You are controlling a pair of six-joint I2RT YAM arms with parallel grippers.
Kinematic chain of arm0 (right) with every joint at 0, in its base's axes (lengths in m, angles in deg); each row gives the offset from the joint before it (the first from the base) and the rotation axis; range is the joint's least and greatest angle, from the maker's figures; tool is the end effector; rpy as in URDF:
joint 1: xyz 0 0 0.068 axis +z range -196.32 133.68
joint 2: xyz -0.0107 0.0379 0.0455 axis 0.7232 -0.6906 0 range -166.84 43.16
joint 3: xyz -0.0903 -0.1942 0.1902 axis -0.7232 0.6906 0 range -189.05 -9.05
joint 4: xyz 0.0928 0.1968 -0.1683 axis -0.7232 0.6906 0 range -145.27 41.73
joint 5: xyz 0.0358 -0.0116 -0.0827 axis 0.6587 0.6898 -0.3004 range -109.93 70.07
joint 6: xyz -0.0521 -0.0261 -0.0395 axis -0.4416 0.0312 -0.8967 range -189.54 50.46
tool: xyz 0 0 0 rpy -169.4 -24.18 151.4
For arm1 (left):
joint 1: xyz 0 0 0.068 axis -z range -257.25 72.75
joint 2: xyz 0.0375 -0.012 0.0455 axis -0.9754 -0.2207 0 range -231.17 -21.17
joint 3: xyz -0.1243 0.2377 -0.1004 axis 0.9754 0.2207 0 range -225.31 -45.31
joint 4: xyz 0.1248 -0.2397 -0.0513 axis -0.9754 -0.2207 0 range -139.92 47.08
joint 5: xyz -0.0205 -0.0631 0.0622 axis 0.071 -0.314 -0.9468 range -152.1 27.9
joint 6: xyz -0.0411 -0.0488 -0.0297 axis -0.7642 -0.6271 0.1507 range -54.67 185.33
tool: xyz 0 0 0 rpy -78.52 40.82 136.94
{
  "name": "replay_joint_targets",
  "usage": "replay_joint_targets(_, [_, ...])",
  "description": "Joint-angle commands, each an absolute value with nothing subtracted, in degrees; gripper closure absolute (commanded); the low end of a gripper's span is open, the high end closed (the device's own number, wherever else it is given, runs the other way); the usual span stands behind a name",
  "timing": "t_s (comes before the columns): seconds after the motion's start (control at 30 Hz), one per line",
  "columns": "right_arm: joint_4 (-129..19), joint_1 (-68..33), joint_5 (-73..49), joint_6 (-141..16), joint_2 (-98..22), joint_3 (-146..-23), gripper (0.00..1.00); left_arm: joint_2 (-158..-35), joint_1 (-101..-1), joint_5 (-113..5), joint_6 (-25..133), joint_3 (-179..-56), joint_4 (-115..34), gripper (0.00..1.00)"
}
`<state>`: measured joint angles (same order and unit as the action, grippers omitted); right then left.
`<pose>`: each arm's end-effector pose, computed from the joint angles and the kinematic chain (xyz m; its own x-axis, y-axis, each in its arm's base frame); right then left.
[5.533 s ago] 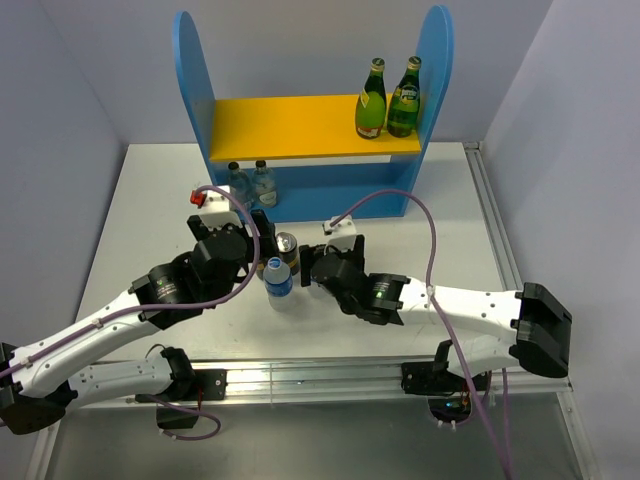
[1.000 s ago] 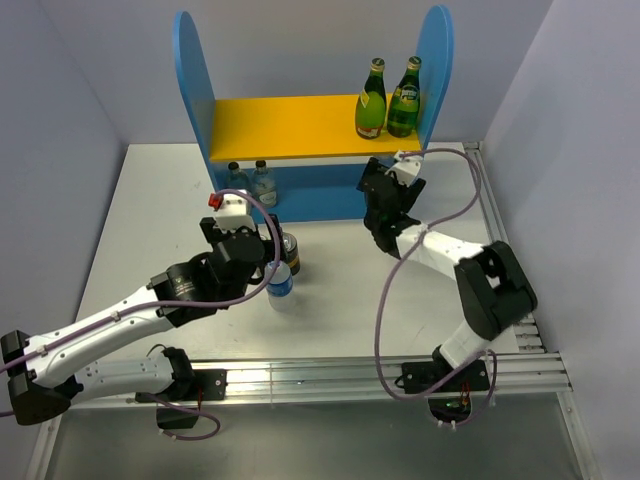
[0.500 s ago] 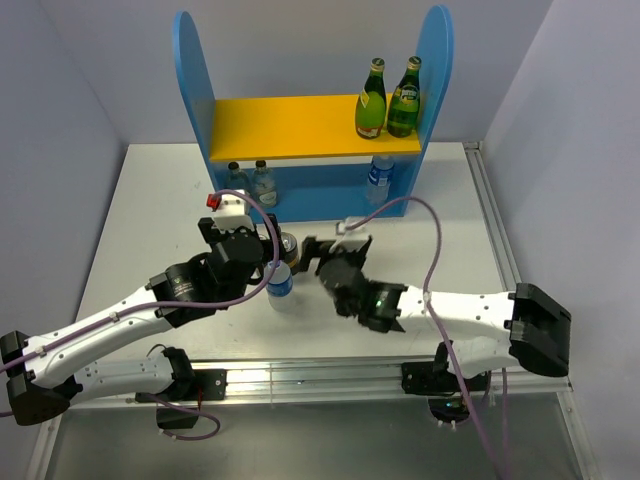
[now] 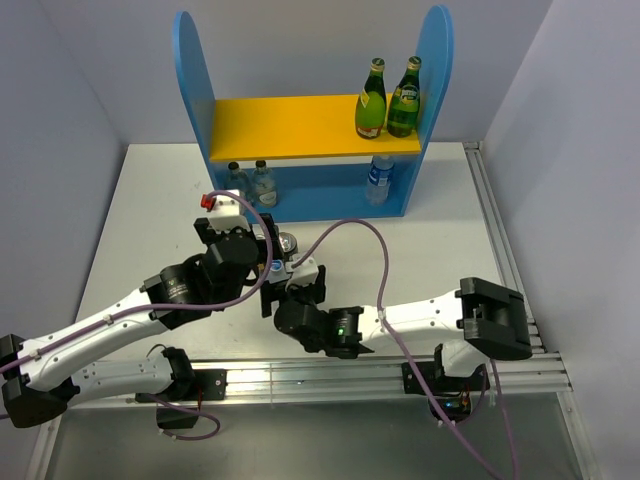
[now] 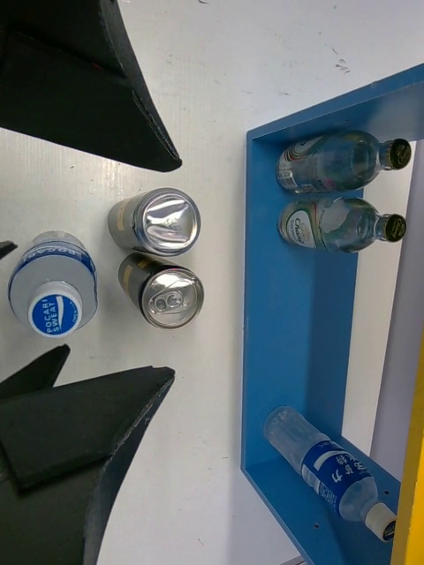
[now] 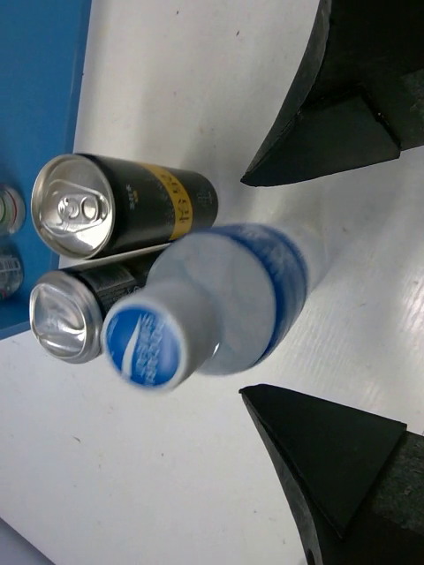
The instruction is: Place and organize the beverage onto the shelf
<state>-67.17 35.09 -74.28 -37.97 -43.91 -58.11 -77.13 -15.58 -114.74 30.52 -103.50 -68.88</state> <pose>0.0976 0.3329 0.2313 -0.3007 0.0527 -0.9523 -0.3638 0.9167 0.1656 0.1452 -0.1728 0.3702 -0.2646 -0.2392 -0.9342 0.0459 0.9645 -0.2599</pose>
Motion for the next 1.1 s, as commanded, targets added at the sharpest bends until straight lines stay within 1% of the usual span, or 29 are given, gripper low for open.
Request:
replay_joint_targets(0.0, [-69.86,35.59,-76.0,-37.37,-45.96,-61.78,0.0,-75.93,-15.11,-115.98,30.18,-103.32,-68.5,0.01])
replay_joint_targets(0.17, [-73.2,34.81,-75.92,-39.13,-50.43,-63.45,0.01,-76.27,-15.03,-115.89,30.35,-103.23,-68.14,0.01])
replay_joint_targets(0.33, [-76.71,32.96,-74.78,-39.04,-52.72,-62.32,0.1,-76.63,-14.85,-115.98,30.26,-103.41,-68.41,0.01])
replay_joint_targets(0.37, [-77.94,32.61,-74.69,-39.13,-53.08,-61.88,0.23,-76.54,-14.85,-115.89,30.52,-103.32,-67.97,0.01])
replay_joint_targets(0.43, [-77.51,31.73,-75.3,-38.44,-53.96,-62.22,0.44,-76.63,-14.76,-115.8,30.61,-103.23,-67.88,0.0])
replay_joint_targets(0.47, [-77.51,31.55,-75.65,-38.26,-54.05,-61.96,0.6,-76.72,-14.76,-115.89,30.61,-103.4,-67.97,0.01])
replay_joint_targets(0.53, [-77.68,31.38,-76.44,-38.34,-53.35,-61.44,0.76,-77.15,-14.67,-116.15,30.44,-103.58,-68.23,0.01])
replay_joint_targets(0.57, [-77.34,31.46,-76.45,-38.34,-52.82,-60.91,0.92,-77.24,-14.59,-116.24,30.44,-103.58,-68.49,0.01])
replay_joint_targets(0.63, [-75.85,31.46,-77.75,-38.26,-49.68,-60.47,1.0,-77.42,-14.5,-116.24,30.53,-103.67,-68.5,0.01])
replay_joint_targets(0.7, [-72.6,31.99,-79.43,-37.3,-46.42,-59.15,1.0,-77.33,-14.5,-116.42,30.44,-103.67,-68.58,0.01])
replay_joint_targets(0.73, [-71.02,32.08,-80.13,-36.77,-42.49,-58.63,1.0,-77.33,-14.5,-116.5,30.44,-103.58,-68.41,0.01])
replay_joint_targets(0.93, [-53.64,32.34,-89.26,-31.85,-27.45,-55.55,1.0,-77.15,-14.5,-116.59,30.61,-103.23,-67.79,0.01])
replay_joint_targets(1.0, [-51.68,31.64,-91.99,-32.19,-24.88,-54.76,1.0,-77.24,-14.5,-116.33,30.7,-103.05,-67.44,0.01])
replay_joint_targets(1.07, [-53.77,30.59,-91.92,-35.86,-22.15,-52.83,1.0,-77.42,-14.5,-116.33,30.88,-102.62,-66.74,0.01])
